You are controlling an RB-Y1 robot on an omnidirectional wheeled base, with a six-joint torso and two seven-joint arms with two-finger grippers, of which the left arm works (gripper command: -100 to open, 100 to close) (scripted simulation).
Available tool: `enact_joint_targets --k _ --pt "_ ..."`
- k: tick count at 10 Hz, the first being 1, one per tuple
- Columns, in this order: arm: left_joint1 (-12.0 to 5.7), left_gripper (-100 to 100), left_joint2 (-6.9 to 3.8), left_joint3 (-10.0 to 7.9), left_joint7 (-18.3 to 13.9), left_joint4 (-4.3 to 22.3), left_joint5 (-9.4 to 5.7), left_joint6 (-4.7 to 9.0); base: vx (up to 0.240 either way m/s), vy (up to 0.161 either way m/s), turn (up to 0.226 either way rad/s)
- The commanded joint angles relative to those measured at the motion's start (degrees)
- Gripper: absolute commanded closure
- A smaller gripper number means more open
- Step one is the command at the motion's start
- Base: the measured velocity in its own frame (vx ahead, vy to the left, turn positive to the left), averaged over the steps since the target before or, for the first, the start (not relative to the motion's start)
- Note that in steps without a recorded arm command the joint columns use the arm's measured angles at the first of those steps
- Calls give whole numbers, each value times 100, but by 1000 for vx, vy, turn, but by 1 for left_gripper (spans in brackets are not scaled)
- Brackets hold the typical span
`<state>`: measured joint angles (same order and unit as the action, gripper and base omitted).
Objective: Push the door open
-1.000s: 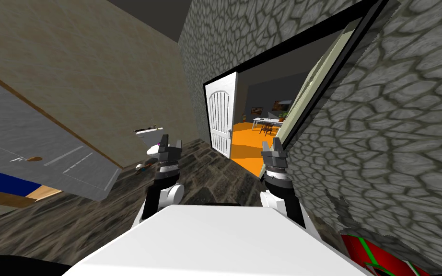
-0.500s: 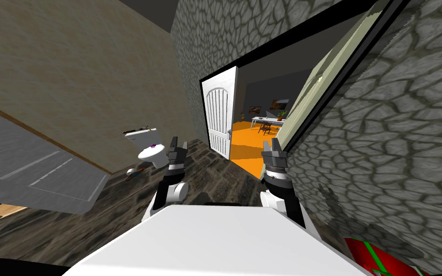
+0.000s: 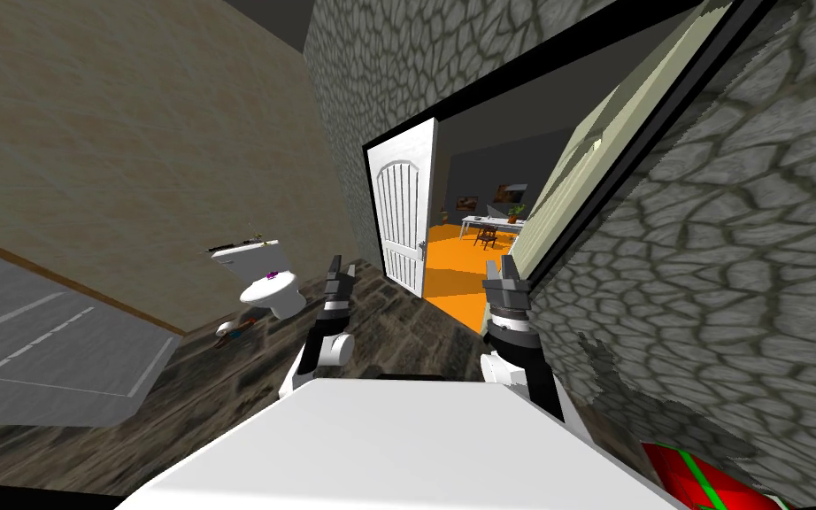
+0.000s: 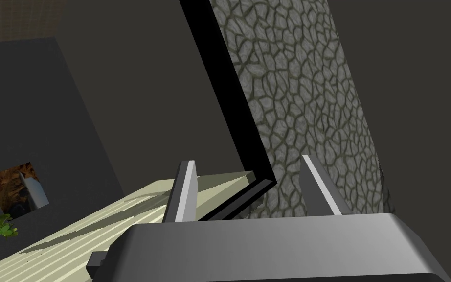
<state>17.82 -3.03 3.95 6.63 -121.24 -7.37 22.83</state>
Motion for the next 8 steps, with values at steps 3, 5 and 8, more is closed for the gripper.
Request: enact_joint_targets --k 3,5,8 --pt "-266 -100 -61 80 30 470 -78 11 90 25 -57" --pt "-401 -100 -90 132 50 723 -120 14 88 30 -59" --pt "-620 -100 -123 218 81 1131 -188 19 105 36 -62"
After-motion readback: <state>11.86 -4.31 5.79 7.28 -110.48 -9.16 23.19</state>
